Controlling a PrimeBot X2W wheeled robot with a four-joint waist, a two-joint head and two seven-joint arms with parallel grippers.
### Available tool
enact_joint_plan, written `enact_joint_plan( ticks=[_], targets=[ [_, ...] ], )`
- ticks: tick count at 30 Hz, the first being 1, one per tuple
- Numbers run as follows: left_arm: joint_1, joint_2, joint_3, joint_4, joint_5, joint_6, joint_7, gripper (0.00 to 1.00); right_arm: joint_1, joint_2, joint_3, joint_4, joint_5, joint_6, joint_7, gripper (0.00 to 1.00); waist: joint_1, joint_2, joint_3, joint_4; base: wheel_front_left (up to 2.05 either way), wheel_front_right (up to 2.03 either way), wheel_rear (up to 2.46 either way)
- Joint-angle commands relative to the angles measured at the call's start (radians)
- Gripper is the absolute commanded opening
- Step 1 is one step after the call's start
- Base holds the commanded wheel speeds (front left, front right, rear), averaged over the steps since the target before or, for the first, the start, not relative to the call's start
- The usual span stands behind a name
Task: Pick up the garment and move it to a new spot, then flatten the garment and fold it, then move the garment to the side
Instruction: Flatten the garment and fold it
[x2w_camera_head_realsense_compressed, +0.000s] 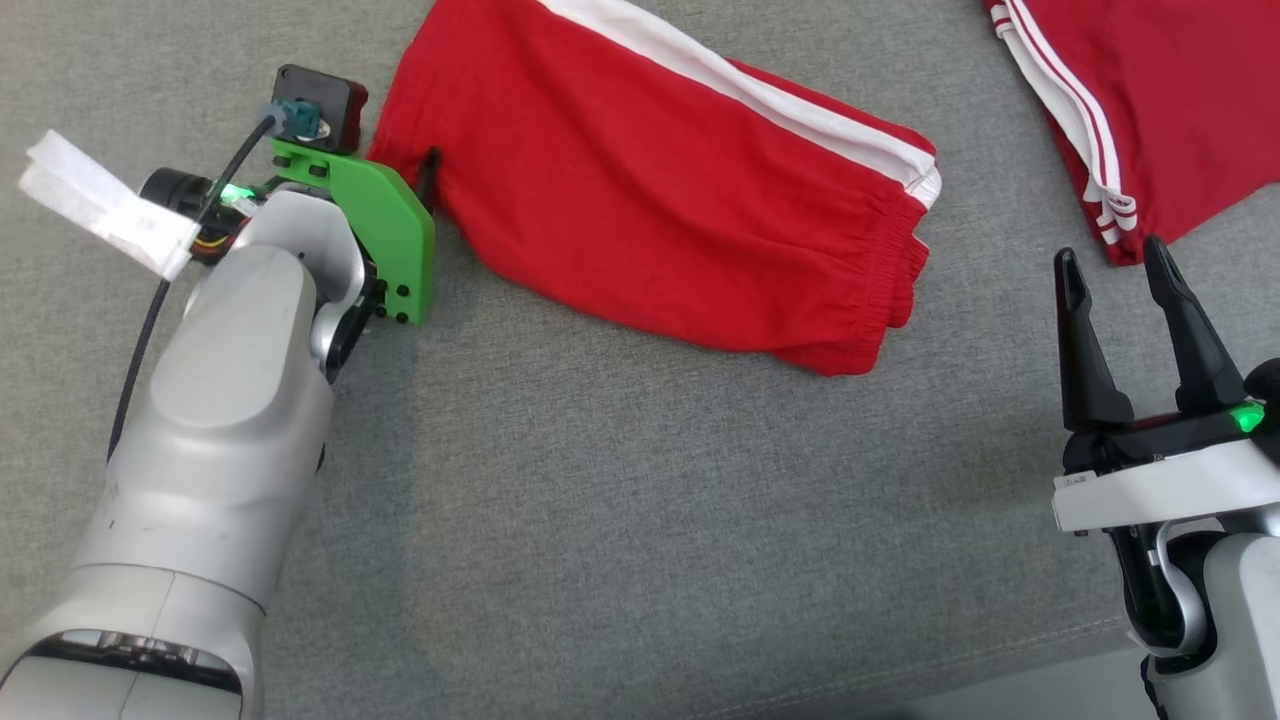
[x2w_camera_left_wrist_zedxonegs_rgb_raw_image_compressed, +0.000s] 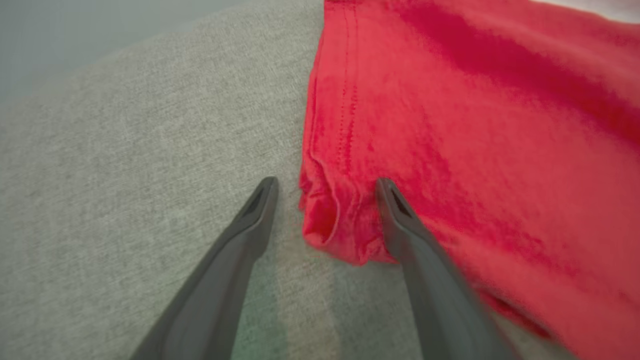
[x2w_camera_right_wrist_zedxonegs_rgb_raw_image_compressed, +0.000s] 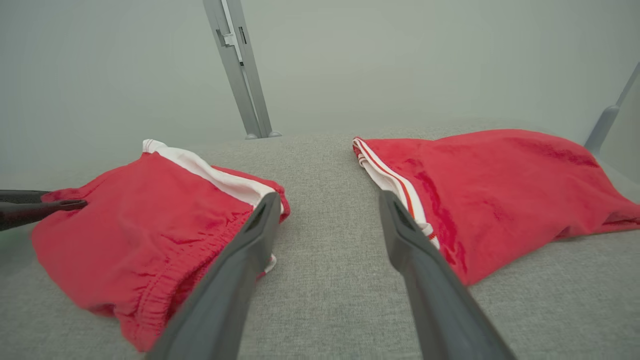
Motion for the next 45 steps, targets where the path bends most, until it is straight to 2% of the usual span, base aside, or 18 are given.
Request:
enact_joint_plan(
  ticks=[1,2,3,4,5,9,15,21,26,31,37,38,39,45],
  targets=[
    [-0.010,0.000,-0.032,0.035,-0.014,-0.004,0.037,1.00,-0.015,0.002,0.002,0.006,0.005,-0.002,-0.009,1.00,0.0000,0.0000,0.012,-0.015,0.00,0.00,0.00],
    [-0.016,-0.005,-0.061,0.053,-0.032,-0.005,0.059,1.00,-0.016,0.001,0.002,0.010,0.006,-0.002,-0.010,1.00,0.0000,0.0000,0.011,-0.016,0.00,0.00,0.00],
    [-0.017,-0.006,-0.084,0.064,-0.047,-0.005,0.081,0.91,-0.017,0.000,0.003,0.013,0.007,-0.002,-0.011,1.00,0.0000,0.0000,0.011,-0.018,0.00,0.00,0.00],
    [-0.018,-0.007,-0.116,0.073,-0.068,-0.006,0.102,0.38,-0.019,-0.002,0.002,0.017,0.003,-0.002,-0.012,1.00,0.0000,0.0000,0.011,-0.019,0.00,0.00,0.00],
    [-0.018,-0.009,-0.137,0.075,-0.089,-0.006,0.115,0.00,-0.021,-0.005,0.001,0.018,-0.005,-0.002,-0.013,1.00,0.0000,0.0000,0.011,-0.020,0.00,0.00,0.00],
    [-0.035,0.023,-0.195,0.077,-0.150,-0.005,0.108,0.00,-0.022,-0.005,-0.001,0.022,-0.008,-0.002,-0.013,1.00,0.0000,0.0000,0.013,-0.020,0.00,0.00,0.00],
    [-0.014,0.058,-0.192,0.085,-0.188,-0.001,-0.019,0.00,-0.003,-0.003,-0.008,0.027,-0.023,-0.002,-0.012,1.00,0.0000,0.0000,-0.011,-0.011,0.00,0.00,0.00],
    [0.128,0.070,-0.151,0.049,-0.228,0.045,-0.155,0.00,0.036,0.006,-0.005,0.030,-0.036,-0.002,0.002,1.00,0.0000,0.0000,-0.084,0.012,0.00,0.00,0.00],
    [0.315,0.089,-0.102,-0.023,-0.277,0.109,-0.228,0.00,0.080,0.005,0.012,0.036,-0.042,-0.002,0.015,1.00,0.0000,0.0000,-0.160,0.032,0.00,0.00,0.00],
    [0.489,0.096,-0.086,-0.144,-0.317,0.157,-0.230,0.00,0.117,0.009,0.011,0.036,-0.034,-0.002,0.025,1.00,0.0000,0.0000,-0.214,0.045,0.00,0.00,0.00],
    [0.609,0.118,-0.074,-0.277,-0.343,0.203,-0.208,0.00,0.147,0.002,0.000,0.019,-0.046,-0.002,0.039,1.00,0.0000,0.0000,-0.243,0.053,0.00,0.00,0.00],
    [0.623,0.120,-0.076,-0.294,-0.345,0.203,-0.208,0.42,0.149,0.002,0.001,0.017,-0.047,-0.002,0.042,1.00,0.0000,0.0000,-0.246,0.051,0.00,0.00,0.00],
    [0.637,0.121,-0.065,-0.323,-0.347,0.215,-0.233,1.00,0.150,0.000,0.001,0.013,-0.048,-0.002,0.045,1.00,0.0000,0.0000,-0.248,0.050,0.00,0.00,0.00],
    [0.705,0.143,-0.003,-0.491,-0.288,0.327,-0.414,1.00,0.143,-0.006,-0.008,-0.009,-0.053,-0.002,0.059,1.00,0.0000,0.0000,-0.264,0.050,0.00,0.00,0.00]
  ],
)
